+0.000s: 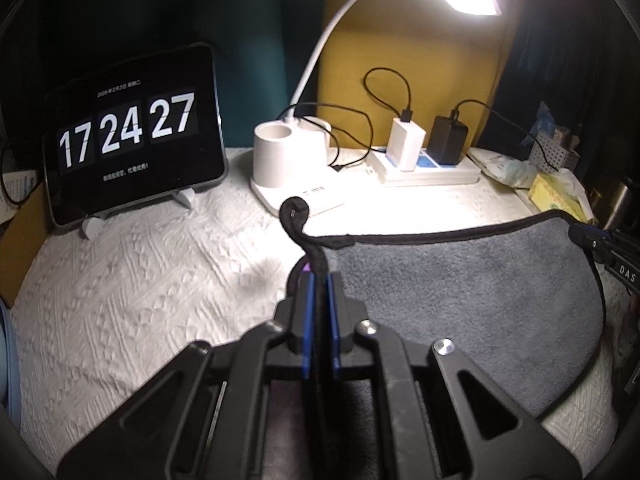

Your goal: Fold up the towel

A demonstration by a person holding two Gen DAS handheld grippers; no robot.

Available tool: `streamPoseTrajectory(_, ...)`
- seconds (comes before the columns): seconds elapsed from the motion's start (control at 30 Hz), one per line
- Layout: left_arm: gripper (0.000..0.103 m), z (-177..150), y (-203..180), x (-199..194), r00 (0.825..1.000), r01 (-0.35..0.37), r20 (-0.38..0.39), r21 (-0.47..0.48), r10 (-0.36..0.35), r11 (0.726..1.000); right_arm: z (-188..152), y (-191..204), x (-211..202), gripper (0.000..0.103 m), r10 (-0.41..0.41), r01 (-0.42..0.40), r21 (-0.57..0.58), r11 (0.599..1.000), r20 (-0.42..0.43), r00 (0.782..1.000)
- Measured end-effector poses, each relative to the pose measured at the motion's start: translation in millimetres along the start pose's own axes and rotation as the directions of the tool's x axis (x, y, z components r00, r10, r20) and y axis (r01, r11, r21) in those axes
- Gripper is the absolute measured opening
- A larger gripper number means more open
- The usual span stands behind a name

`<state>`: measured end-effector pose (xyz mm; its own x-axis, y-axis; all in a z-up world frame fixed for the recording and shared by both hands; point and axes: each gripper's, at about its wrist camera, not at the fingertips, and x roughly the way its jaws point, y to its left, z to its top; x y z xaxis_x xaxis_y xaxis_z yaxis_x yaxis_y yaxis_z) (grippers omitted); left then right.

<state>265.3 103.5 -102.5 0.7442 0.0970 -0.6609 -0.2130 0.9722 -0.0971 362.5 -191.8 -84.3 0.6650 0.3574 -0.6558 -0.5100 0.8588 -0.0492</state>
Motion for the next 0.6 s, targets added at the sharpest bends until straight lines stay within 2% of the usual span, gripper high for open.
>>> streamPoseTrajectory(0.6, 0.007, 8.5, 3.8, 46.8, 0.998, -0.005, -0.056, 0.005, 0.006, 1.000, 0.2, -7.3, 50.7, 0.007, -0.003, 0.004, 0.011, 1.000, -0.058, 0.998)
